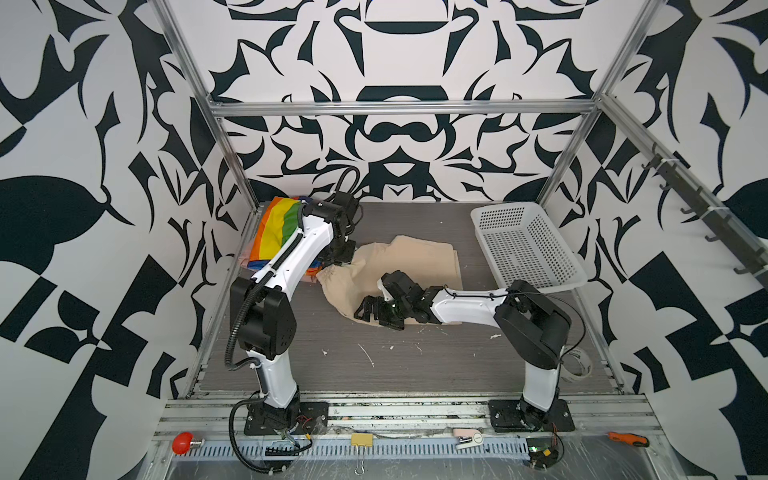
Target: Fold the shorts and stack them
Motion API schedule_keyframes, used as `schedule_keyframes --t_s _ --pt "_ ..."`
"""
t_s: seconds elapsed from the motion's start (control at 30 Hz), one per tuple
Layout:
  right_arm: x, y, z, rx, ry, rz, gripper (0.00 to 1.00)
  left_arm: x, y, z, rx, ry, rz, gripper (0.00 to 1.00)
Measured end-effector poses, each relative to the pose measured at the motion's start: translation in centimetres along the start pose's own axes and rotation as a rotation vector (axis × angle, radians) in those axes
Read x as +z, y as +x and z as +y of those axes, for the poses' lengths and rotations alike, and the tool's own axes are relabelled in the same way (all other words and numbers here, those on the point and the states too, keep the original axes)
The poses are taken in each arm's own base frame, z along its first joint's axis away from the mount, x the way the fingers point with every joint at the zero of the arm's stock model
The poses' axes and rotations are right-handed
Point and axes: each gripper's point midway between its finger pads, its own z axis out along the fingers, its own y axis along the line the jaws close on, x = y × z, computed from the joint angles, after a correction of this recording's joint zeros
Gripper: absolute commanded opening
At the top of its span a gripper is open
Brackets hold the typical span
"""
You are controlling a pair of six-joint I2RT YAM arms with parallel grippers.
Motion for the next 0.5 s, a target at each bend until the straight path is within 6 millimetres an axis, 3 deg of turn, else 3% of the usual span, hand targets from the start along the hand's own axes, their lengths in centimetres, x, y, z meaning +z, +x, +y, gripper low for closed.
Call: schedule_keyframes --t_s 0.1,0.2,0.27,0.37,0.5 --pt "-0.3 -0.1 -0.3 -0.013 0.016 0.0 1.0 -0.3 0.1 0.3 -0.011 0.01 -0.007 0.0" --pt "-2.1 -0.7 -0.8 -0.029 0.049 -0.013 1.0 -0.4 0.1 0.8 -0.024 0.006 -0.011 0.0" --pt "-4.5 -2.3 -1.0 -0.039 0.063 -0.049 1.0 -0.5 0.1 1.2 -0.033 0.002 -0.015 0.0" --pt "-9.4 -6.4 -2.4 -0.037 0.093 -0.156 1.0 -0.7 0.0 1.7 -0.041 -0.01 -0.019 0.0" --pt "-15.1 -11.3 -6.8 -0.026 0.226 -0.284 1.0 -0.9 0.1 2.2 -0.042 -0.025 -0.016 0.0"
